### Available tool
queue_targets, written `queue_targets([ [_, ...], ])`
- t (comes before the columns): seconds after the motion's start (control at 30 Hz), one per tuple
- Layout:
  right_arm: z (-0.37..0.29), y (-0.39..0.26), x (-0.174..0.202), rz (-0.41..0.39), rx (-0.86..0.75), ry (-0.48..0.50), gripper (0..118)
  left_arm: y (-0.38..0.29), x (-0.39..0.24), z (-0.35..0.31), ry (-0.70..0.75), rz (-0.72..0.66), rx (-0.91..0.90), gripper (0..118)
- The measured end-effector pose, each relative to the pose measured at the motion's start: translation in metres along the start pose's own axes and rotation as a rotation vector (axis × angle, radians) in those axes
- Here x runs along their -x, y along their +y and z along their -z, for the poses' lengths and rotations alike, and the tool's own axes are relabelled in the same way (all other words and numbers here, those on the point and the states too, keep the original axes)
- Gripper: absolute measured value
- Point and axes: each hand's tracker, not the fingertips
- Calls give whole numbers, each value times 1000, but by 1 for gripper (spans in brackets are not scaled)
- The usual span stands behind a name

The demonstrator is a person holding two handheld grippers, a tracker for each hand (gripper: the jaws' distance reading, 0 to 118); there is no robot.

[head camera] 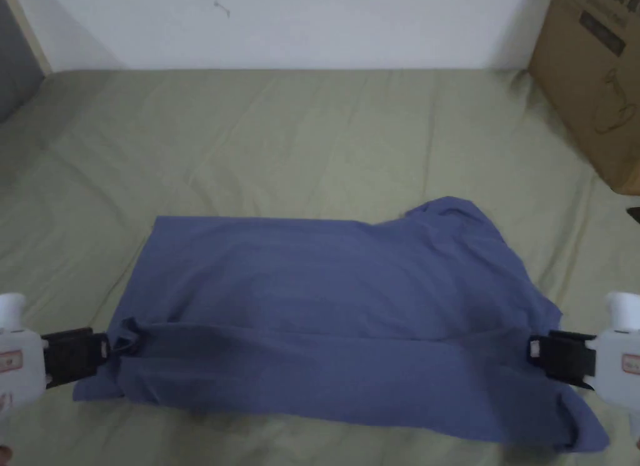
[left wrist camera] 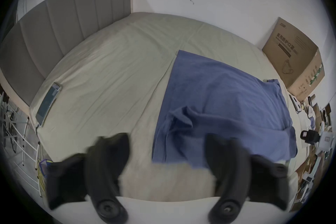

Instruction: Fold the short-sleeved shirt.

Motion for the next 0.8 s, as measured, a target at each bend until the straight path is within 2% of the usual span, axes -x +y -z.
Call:
queue_targets([
  [0.03,-5,-8,2,-11,2,21,13,-9,1,-5,3,12,7,40],
  [0.07,-9,-14,3,-15,9,47,10,-17,2,-7,5,15,15,31],
  [0.13,-14,-29,7,18,25,83,0,-35,4,-4,0,17,59,1],
  [0.2,-17,-42,11,51,36,90,0,-48,7,1,-6,-6,81,0],
  [0.33,-17,-53,19,27,53,72,0,-52,7,13,-15,-34,97,0],
  [0.37,-13,-52,14,30,60,79,0,-50,7,14,-11,-33,81,4],
  [0.4,-12,-52,14,30,68,80,0,-44,6,15,-18,-30,63,21],
  [0.43,-13,-52,14,25,72,71,0,-38,5,19,-24,-29,64,64],
  [0.47,-14,-53,14,24,67,59,0,-32,4,23,-23,-32,72,96],
  [0.5,-13,-52,11,26,65,51,0,-25,4,29,-24,-35,82,108],
  [0.6,-13,-53,5,46,67,46,0,-6,3,44,-37,-59,58,108],
  [0.7,-13,-55,2,62,73,28,0,0,6,78,55,-39,116,107],
  [0.73,-13,-56,0,68,75,24,0,-2,8,90,66,-45,162,96],
  [0.77,-16,-56,4,73,77,23,0,-5,8,99,61,-47,212,90],
  [0.8,-17,-57,3,77,80,24,0,-13,5,105,59,-64,230,90],
])
